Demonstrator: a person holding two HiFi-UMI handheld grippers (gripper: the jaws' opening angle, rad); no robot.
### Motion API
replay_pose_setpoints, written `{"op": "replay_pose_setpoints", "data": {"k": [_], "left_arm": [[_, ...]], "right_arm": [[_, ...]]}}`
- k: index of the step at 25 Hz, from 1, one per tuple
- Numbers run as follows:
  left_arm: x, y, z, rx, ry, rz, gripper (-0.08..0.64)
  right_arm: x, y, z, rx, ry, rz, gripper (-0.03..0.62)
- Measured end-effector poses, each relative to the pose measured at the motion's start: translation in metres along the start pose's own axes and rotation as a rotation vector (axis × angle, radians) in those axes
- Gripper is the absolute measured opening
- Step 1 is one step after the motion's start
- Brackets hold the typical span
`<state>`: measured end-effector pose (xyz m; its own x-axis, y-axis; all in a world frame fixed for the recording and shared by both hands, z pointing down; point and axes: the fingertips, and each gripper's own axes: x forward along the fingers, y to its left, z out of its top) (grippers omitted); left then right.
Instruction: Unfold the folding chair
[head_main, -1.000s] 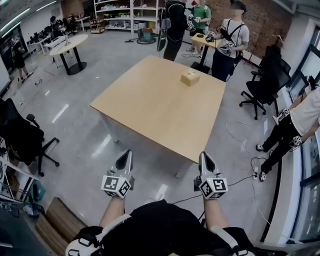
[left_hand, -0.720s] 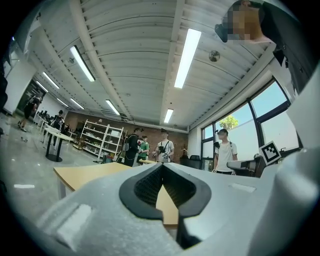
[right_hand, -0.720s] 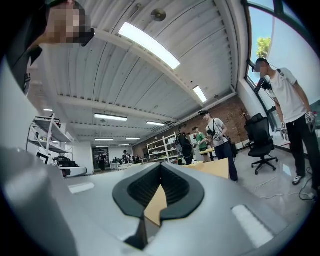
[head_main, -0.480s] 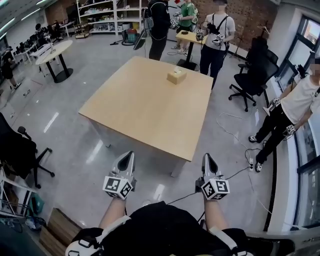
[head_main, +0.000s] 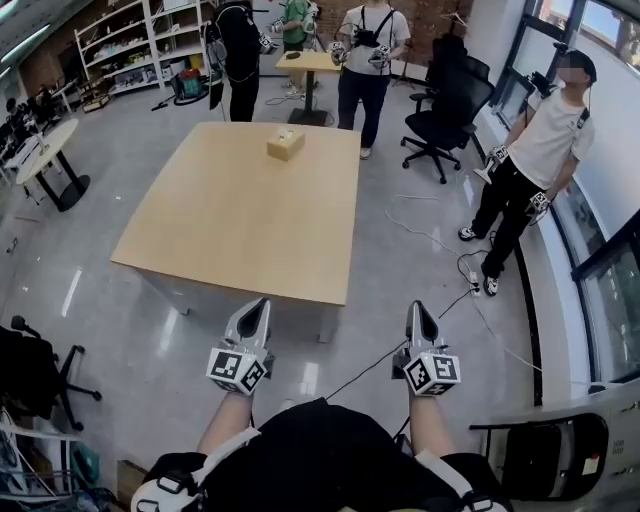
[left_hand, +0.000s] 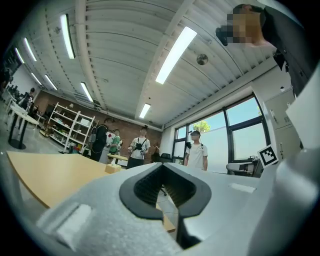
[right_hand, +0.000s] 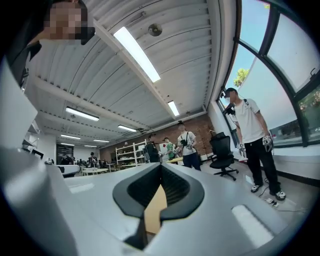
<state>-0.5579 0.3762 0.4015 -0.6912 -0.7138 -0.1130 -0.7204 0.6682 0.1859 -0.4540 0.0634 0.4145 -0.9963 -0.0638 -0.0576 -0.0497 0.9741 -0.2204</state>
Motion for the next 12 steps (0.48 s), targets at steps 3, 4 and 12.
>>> {"op": "replay_pose_setpoints", "data": {"k": [3,4,12], "left_arm": [[0.018,-0.02,-0.006,-0.019,0.002,-0.062,-0.002],[0.024,-0.028,-0.009,-0.024,0.003,-0.083,-0.002],[0.069,-0.101,-0.034,-0.078,0.032,-0.274,-0.002]], "right_arm": [[-0.024,-0.023,0.008,-0.006,-0.021,-0.07,0.005],[-0.032,-0.031,0.01,-0.01,-0.026,-0.092,0.005],[-0.105,-0.091,0.025,-0.041,-0.055,-0.266,0.005]]}}
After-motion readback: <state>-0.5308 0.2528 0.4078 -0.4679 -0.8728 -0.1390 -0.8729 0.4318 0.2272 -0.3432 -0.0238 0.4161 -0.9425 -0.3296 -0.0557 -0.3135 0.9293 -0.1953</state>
